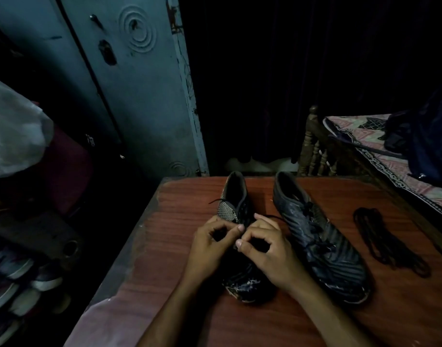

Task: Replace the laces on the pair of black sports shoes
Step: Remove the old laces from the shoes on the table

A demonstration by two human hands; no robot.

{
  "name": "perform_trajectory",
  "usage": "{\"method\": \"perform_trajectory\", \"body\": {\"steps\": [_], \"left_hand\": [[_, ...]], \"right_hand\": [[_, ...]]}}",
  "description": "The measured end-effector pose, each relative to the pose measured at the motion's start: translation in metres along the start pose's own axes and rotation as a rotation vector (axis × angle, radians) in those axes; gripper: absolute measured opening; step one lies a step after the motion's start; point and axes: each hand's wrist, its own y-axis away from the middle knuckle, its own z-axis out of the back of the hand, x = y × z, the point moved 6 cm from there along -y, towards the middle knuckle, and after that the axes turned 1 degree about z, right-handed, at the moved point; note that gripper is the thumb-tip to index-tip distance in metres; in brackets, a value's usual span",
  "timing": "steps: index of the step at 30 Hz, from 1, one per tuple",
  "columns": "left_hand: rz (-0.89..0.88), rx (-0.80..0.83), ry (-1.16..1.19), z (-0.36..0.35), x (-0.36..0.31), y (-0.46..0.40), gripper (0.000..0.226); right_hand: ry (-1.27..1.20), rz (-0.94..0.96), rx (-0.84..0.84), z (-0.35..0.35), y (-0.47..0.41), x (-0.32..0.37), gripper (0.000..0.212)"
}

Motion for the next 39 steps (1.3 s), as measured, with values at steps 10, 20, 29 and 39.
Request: {"method": "perform_trajectory", "body": {"steps": [10, 20, 29, 39], "left_hand": [[-0.066, 0.159, 0.07, -0.002, -0.005, 0.004, 0.012], [-0.053, 0.055, 0.078, -0.001, 0.0, 0.0, 0.021], [0.007, -0.133, 0.011, 0.009, 0.016, -0.006, 0.025], [-0.041, -0.268, -0.123, 0.016, 0.01, -0.003, 0.044]], "right_hand": [[-0.139, -0.197, -0.12, 0.008, -0.003, -0.009, 0.05], [-0.15, -0.166, -0.122, 0.009, -0.003, -0.012, 0.022], [-0.311, 0.039, -0.076, 0.012, -0.003, 0.011, 0.029], [-0.223, 0.121, -0.532, 0.047, 0.006, 0.022, 0.03]]}}
